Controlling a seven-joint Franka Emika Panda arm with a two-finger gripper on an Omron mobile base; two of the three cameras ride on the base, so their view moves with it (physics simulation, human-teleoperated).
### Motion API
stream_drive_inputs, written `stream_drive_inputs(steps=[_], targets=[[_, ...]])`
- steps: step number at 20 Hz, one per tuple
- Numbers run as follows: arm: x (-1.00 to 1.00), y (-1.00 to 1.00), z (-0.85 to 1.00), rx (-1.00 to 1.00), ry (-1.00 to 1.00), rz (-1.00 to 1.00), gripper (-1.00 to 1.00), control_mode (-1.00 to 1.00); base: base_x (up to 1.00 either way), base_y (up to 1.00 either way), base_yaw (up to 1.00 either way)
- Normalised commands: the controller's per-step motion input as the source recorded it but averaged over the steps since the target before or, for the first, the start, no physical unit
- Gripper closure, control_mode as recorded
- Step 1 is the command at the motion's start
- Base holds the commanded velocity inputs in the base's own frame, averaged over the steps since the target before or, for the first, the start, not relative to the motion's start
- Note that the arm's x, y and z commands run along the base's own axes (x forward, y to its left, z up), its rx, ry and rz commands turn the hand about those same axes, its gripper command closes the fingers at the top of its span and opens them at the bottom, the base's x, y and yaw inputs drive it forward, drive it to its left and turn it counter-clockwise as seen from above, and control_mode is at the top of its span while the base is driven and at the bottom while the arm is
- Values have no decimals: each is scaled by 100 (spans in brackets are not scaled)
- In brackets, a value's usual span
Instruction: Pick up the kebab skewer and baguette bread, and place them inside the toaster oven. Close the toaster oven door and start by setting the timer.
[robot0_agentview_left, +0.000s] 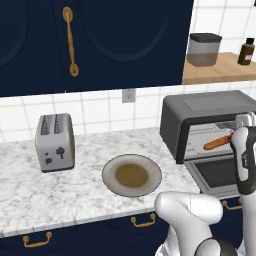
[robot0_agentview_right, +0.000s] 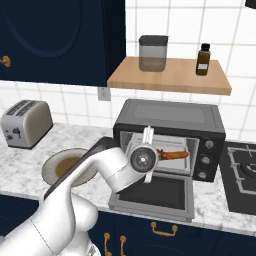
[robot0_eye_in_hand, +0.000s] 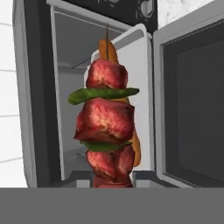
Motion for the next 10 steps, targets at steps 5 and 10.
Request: stream_drive_inputs(steps=[5,10], targets=[[33,0,-30,0,0,1,100,-100,0,0,0],[31,0,-11,0,0,0,100,-100,0,0,0]])
